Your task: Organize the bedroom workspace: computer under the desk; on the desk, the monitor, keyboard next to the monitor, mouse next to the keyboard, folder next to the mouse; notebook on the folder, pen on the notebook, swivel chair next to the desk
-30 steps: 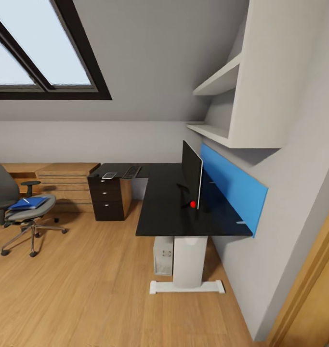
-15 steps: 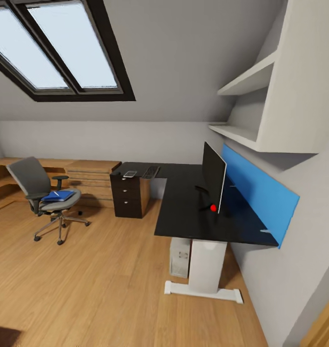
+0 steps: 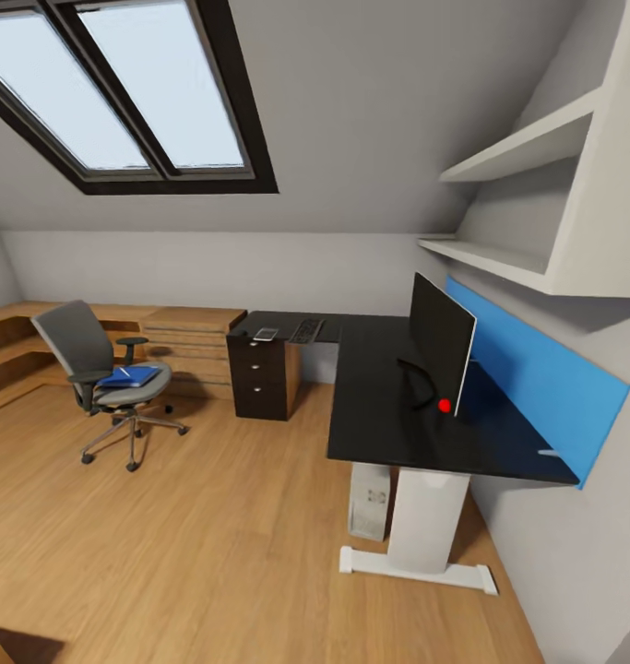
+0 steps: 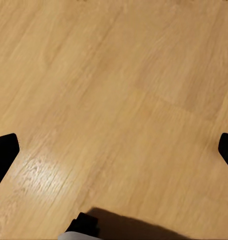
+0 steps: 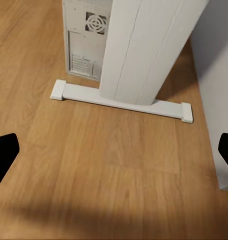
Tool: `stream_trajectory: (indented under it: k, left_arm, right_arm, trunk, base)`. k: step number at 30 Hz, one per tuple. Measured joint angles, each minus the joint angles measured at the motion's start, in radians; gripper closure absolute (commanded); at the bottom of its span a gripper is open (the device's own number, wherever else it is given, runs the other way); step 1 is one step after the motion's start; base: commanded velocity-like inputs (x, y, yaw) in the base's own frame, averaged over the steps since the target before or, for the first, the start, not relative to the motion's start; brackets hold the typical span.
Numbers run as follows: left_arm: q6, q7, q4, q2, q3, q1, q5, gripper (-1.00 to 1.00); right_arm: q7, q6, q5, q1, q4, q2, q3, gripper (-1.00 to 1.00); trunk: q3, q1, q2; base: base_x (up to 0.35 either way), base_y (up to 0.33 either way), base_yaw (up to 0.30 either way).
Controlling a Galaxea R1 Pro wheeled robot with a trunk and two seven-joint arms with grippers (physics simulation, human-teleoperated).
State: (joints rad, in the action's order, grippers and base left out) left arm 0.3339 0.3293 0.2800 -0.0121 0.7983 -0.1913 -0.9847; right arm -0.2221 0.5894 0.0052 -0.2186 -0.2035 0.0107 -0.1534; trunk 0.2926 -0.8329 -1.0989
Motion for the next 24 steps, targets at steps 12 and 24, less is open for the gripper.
stream_trajectory:
  k: [12,24]
  left_arm:
    - [0.0,0.0,0.0,0.0,0.0,0.0,0.0,-1.0]
    - [0.0,0.0,-0.001,0.0,0.0,0.0,0.0,-1.0]
  right_arm:
    - [0.0,0.0,0.0,0.0,0.0,0.0,-0.001,-1.0]
    - [0.0,0.0,0.002,0.0,0.002,0.0,-0.002,-1.0]
  trunk:
    - [0.0,0.0,0.0]
    - [-0.009,0.0,0.0]
  base:
    - [0.145,0.278,0.0]
    - [0.147,0.278,0.0]
